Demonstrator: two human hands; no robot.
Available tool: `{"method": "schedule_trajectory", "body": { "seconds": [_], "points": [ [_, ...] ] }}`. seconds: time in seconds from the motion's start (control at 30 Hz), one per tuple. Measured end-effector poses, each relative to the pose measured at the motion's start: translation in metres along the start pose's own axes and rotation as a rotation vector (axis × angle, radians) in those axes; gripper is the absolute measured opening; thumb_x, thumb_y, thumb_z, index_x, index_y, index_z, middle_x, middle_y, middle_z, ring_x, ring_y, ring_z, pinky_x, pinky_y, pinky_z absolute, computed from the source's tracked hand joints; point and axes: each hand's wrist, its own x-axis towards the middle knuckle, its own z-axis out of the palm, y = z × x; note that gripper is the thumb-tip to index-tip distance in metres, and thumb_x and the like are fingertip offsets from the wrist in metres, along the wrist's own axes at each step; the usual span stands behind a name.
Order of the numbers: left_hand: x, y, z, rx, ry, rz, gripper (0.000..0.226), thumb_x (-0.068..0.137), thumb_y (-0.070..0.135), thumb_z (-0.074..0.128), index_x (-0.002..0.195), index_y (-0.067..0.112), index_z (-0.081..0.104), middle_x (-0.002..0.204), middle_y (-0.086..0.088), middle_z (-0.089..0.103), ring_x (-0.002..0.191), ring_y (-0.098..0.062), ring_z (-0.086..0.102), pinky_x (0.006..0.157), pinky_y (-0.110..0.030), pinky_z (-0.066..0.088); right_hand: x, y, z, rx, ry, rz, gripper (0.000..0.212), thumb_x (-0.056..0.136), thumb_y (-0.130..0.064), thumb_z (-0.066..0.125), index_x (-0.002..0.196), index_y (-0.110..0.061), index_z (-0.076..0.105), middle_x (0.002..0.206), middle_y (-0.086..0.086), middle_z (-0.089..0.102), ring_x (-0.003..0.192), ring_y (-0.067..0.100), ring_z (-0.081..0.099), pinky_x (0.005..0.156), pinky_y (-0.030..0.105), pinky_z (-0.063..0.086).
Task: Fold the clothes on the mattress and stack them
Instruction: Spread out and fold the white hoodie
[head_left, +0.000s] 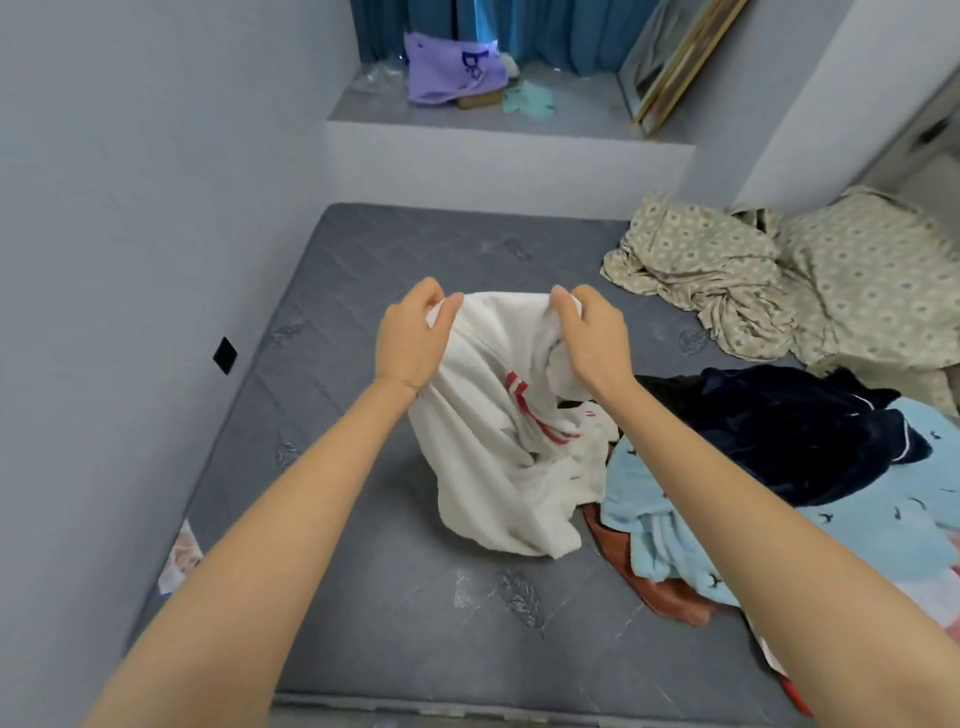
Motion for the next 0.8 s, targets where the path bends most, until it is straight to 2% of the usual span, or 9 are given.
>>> {"method": "schedule_trajectory", "body": {
  "seconds": [0.07,0.23,0.43,0.53,0.67,0.8],
  "points": [
    [0.004,0.007,-0.022,-0.012,-0.013,0.036,0.036,0.095,0.033,0.056,0.067,0.022,0.036,0.063,-0.002,0.043,0.06,-0.011,0.034,0.057,-0.028,0.029,-0.008,-0.024,0.001,0.013,0.042,-0.023,0.045,0.102,-0.036,0.045,0.066,-0.019,0.024,0.061,-0.005,0.029,0.056,0.01,0.027,0.055,0.032,0.024],
    [0.01,0.01,-0.078,-0.016,-0.057,0.118,0.034,0.095,0.035,0.056,0.07,0.016,0.041,0.066,-0.005,0.047,0.059,-0.011,0.035,0.056,-0.026,0.029,-0.038,-0.079,0.013,0.065,0.147,-0.021,0.045,0.101,-0.034,0.045,0.066,-0.02,0.023,0.061,-0.007,0.027,0.057,0.01,0.025,0.056,0.031,0.023],
    [0.017,0.017,-0.136,-0.079,-0.127,0.216,0.037,0.096,0.031,0.054,0.065,0.025,0.035,0.06,0.008,0.038,0.057,-0.007,0.032,0.055,-0.018,0.029,-0.066,-0.149,0.018,0.249,0.284,0.026,0.041,0.102,-0.028,0.043,0.066,-0.021,0.024,0.064,-0.006,0.027,0.06,0.011,0.026,0.062,0.034,0.023],
    [0.024,0.03,-0.152,-0.12,-0.125,0.262,0.041,0.096,0.027,0.055,0.063,0.025,0.032,0.057,0.006,0.031,0.054,-0.006,0.031,0.054,-0.018,0.029,-0.072,-0.181,0.008,0.255,0.323,-0.026,0.039,0.102,-0.027,0.042,0.067,-0.021,0.026,0.064,-0.005,0.028,0.062,0.012,0.027,0.061,0.033,0.023],
    [0.034,0.05,-0.163,-0.202,-0.138,0.303,0.041,0.096,0.024,0.055,0.063,0.023,0.032,0.058,0.007,0.026,0.054,-0.006,0.027,0.054,-0.021,0.027,-0.075,-0.21,-0.006,0.274,0.384,-0.094,0.04,0.103,-0.024,0.043,0.066,-0.021,0.025,0.064,-0.005,0.026,0.056,0.008,0.024,0.051,0.024,0.021],
    [0.043,0.059,-0.167,-0.238,-0.16,0.303,0.04,0.096,0.024,0.055,0.063,0.023,0.033,0.059,0.007,0.027,0.055,-0.007,0.026,0.055,-0.024,0.026,-0.072,-0.223,-0.01,0.31,0.375,-0.131,0.041,0.102,-0.025,0.045,0.066,-0.023,0.023,0.063,-0.006,0.024,0.055,0.007,0.023,0.053,0.027,0.019]
  ]
}}
